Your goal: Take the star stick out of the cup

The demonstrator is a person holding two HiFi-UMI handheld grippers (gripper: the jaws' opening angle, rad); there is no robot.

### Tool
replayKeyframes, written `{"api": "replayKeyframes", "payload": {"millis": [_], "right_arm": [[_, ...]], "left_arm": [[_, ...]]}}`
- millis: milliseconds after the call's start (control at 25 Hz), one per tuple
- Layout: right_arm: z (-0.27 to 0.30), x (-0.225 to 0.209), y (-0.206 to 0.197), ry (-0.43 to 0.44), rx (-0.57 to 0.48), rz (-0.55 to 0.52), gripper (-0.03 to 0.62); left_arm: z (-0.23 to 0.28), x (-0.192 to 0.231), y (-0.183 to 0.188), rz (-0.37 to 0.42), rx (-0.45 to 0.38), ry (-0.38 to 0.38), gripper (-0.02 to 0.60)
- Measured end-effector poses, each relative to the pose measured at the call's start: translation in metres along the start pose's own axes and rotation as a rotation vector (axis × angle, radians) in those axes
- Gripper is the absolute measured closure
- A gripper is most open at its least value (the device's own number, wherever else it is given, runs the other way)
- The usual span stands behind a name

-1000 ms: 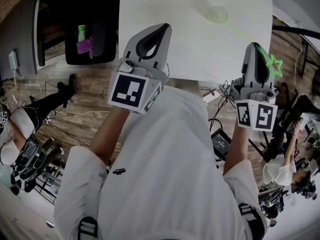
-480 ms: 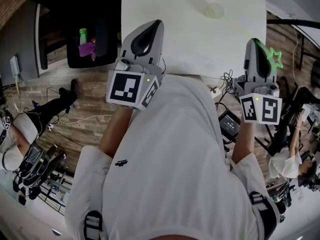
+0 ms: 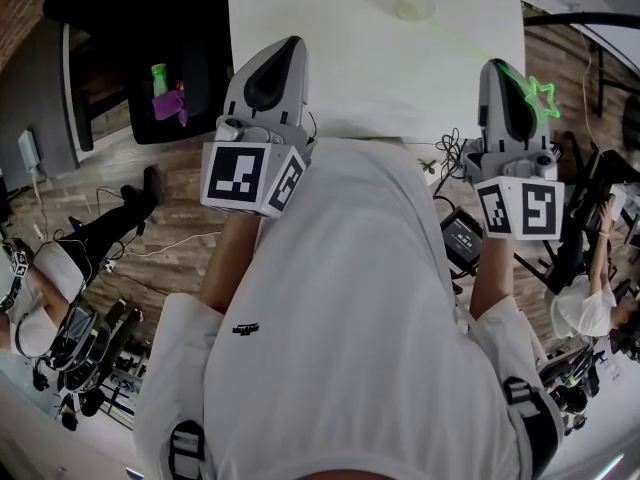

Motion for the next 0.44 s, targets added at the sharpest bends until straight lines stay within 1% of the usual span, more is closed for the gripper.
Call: {"api": "replayKeyframes", "payload": {"millis": [200, 440], "right_arm": [[-0.001, 0.007, -0.01, 0.03, 0.015, -0.032, 0.579], [-0.005, 0.006, -0.015, 0.01, 0.016, -0.003, 0.579]], "left_arm": [[0.0, -0.01, -0.001, 0.01, -0.001, -0.016, 0.588], [0.0, -0.022, -0.007, -0.004, 0.019, -0.035, 0.588]]}}
Point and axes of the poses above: the fingertips, and each gripper's own axes: z forward along the fingers, x to its left, y out of its top, the point moved 4 cm from there along -z, backward along the fingers, and after that the axes turned 13 degrees about z, right-handed, at the moved point
